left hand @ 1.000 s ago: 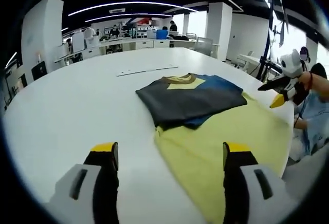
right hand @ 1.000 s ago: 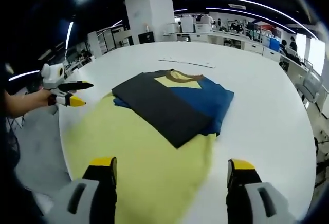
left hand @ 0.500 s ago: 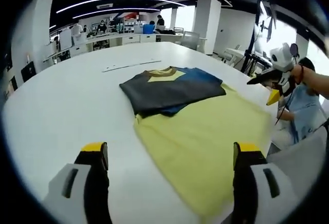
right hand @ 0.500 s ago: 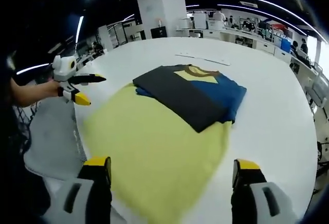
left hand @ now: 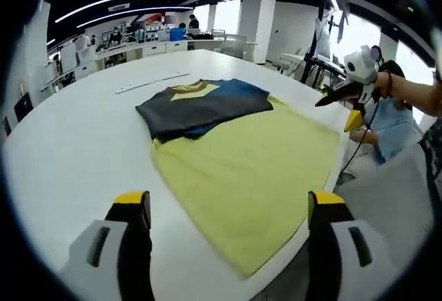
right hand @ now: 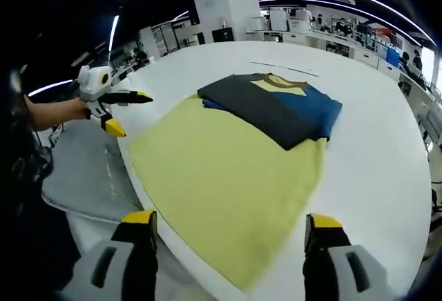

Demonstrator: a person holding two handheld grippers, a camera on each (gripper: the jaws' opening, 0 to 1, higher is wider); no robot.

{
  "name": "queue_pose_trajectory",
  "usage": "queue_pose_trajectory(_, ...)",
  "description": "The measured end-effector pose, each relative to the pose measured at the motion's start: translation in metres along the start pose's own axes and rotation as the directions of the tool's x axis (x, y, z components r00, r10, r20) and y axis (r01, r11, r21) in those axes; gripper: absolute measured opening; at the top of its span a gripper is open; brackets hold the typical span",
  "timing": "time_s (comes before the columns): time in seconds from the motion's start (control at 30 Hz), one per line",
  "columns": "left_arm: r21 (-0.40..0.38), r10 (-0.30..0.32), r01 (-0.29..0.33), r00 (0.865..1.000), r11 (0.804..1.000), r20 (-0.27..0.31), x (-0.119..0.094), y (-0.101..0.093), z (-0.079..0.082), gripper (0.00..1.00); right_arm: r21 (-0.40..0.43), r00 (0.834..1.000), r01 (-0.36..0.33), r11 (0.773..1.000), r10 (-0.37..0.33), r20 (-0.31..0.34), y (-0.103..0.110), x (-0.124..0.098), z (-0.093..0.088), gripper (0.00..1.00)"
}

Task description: Fold the garment on the visible template until the final outline fits inside the template.

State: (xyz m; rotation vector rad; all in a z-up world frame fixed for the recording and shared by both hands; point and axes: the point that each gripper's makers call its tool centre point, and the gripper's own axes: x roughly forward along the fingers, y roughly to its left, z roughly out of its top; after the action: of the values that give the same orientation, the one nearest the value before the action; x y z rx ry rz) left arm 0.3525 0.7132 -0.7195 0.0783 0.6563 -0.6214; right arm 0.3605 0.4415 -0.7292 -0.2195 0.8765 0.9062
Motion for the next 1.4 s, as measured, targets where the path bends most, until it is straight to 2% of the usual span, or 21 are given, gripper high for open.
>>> queue_pose_trajectory(0.27, 0.032, -0.028, 0.029, 0.999, 0.999, -0.029, -0.004, -0.011, -0.014, 0.82, -0.036, 0.999, -0.020, 0.999, 0.018, -0.034, 0.014, 0.002, -0.020, 0.78)
queue_pose_trajectory(0.4, 0.114, -0.033, 0.043, 0.995, 0.993, -0.089, -0.005, -0.016, -0.032, 0.75, -0.087, 0.999, 0.004, 0.996, -0.008, -0.047, 0.013, 0.002, -0.025, 0.71)
queue_pose_trajectory(0.47, 0.107, -0.033, 0.043, 0.995, 0.993, -0.095, -0.004, -0.019, -0.037, 0.75, -0.096, 0.998, -0.004, 0.995, -0.002, -0.065, 0.015, 0.003, -0.030, 0.68)
queue_pose_trajectory(0.6, 0.101, -0.036, 0.044, 0.996, 0.994, -0.078, -0.006, -0.022, -0.035, 0.71, -0.089, 0.998, -0.005, 0.996, 0.000, -0.063, 0.015, 0.004, -0.032, 0.62)
queue_pose_trajectory(1.0, 0.136, -0.082, 0.102, 0.986, 0.985, -0.143, 0.002, -0.035, -0.053, 0.51, -0.120, 0.992, 0.016, 0.993, -0.030, -0.120, 0.008, 0.007, -0.052, 0.53)
queue_pose_trajectory(1.1, 0.167, -0.074, 0.103, 0.983, 0.981, -0.169, 0.004, -0.034, -0.058, 0.50, -0.141, 0.989, 0.029, 0.990, -0.049, -0.141, 0.004, 0.007, -0.059, 0.51)
queue_pose_trajectory(1.17, 0.175, -0.071, 0.102, 0.982, 0.979, -0.178, 0.006, -0.034, -0.062, 0.54, -0.155, 0.987, 0.021, 0.988, -0.046, -0.155, 0.005, 0.008, -0.062, 0.50)
queue_pose_trajectory(1.4, 0.188, -0.052, 0.089, 0.980, 0.978, -0.194, 0.005, -0.031, -0.067, 0.48, -0.196, 0.983, 0.066, 0.978, -0.097, -0.154, -0.003, 0.007, -0.061, 0.40)
